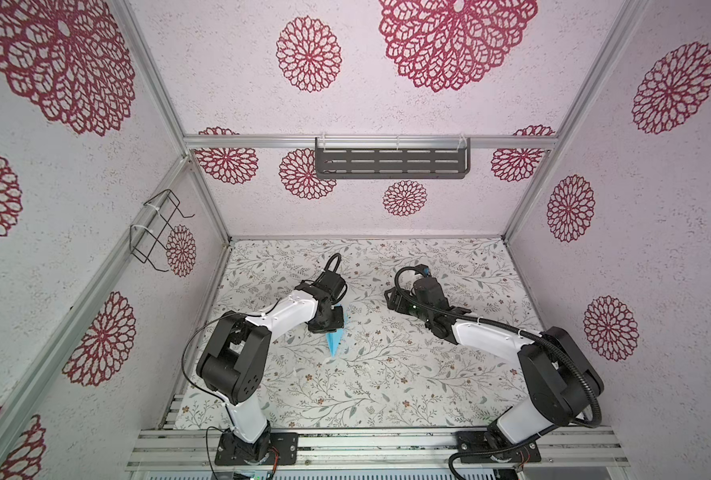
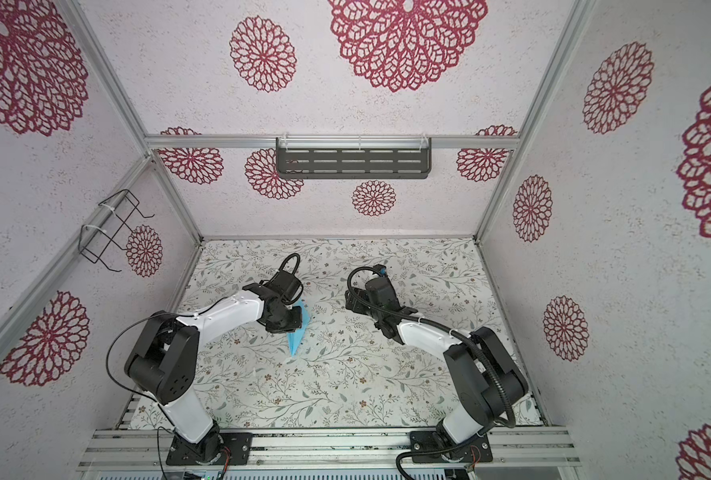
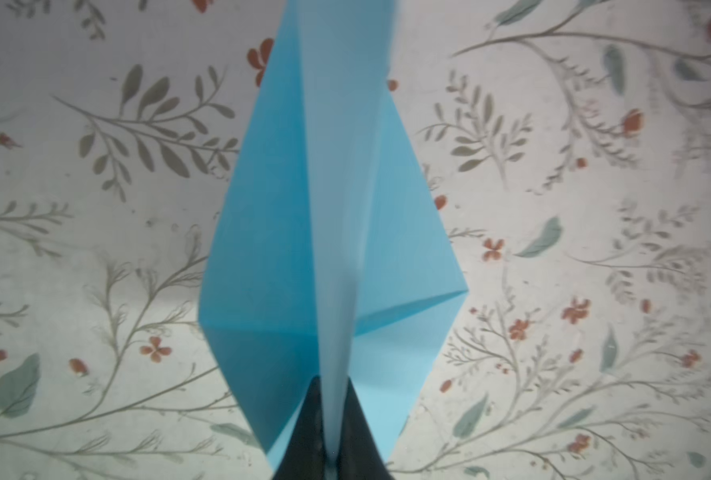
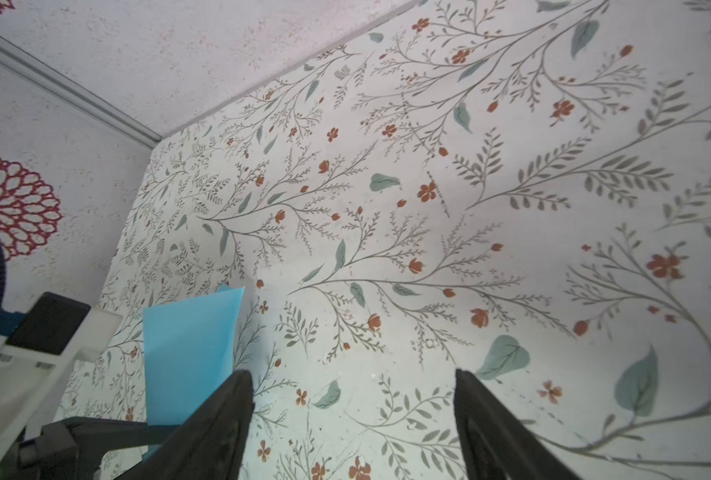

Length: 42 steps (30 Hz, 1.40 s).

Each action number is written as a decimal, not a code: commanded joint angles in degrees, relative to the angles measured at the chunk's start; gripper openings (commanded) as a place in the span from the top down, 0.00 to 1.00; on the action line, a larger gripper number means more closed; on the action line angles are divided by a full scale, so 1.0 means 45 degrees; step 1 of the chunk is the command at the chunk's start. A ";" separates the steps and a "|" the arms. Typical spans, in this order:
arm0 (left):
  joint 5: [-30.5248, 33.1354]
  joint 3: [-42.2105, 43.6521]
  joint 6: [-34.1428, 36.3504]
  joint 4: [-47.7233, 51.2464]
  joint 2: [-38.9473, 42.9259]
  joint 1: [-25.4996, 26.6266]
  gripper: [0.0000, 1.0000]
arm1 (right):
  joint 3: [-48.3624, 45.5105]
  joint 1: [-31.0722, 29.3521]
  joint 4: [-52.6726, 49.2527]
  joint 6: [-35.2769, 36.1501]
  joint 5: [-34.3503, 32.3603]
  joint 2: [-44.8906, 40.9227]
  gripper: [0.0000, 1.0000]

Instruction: Fold a paper plane with a square sheet of paper (pick it up from the middle)

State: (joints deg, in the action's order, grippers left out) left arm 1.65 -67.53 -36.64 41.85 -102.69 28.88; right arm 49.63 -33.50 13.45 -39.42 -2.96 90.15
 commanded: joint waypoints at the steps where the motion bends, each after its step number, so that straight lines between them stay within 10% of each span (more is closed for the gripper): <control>1: 0.0649 -0.0209 -0.0145 0.0558 -0.0577 0.0077 0.89 | -0.0242 0.0134 -0.0202 0.0230 -0.0607 -0.0397 0.22; 16: 0.0487 -0.0023 -0.0344 0.0573 -0.1509 0.0190 0.77 | -0.0159 0.0273 -0.0021 -0.0452 0.0033 0.0272 0.23; 24: 0.0880 -0.0408 -0.0348 0.0555 -0.1013 0.0193 0.89 | -0.0130 0.0469 0.0013 -0.0542 0.0219 0.0222 0.24; 42: 0.1697 -0.5855 -0.1457 0.1200 -0.4235 0.0661 0.93 | -0.1159 0.2025 -0.0523 0.2528 -0.1188 -0.2354 0.01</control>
State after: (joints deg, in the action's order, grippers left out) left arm 7.79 -90.70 -41.60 45.17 -118.78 31.38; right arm 45.15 -25.30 11.60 -32.34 -6.37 82.08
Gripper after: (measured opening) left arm 0.071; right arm 0.989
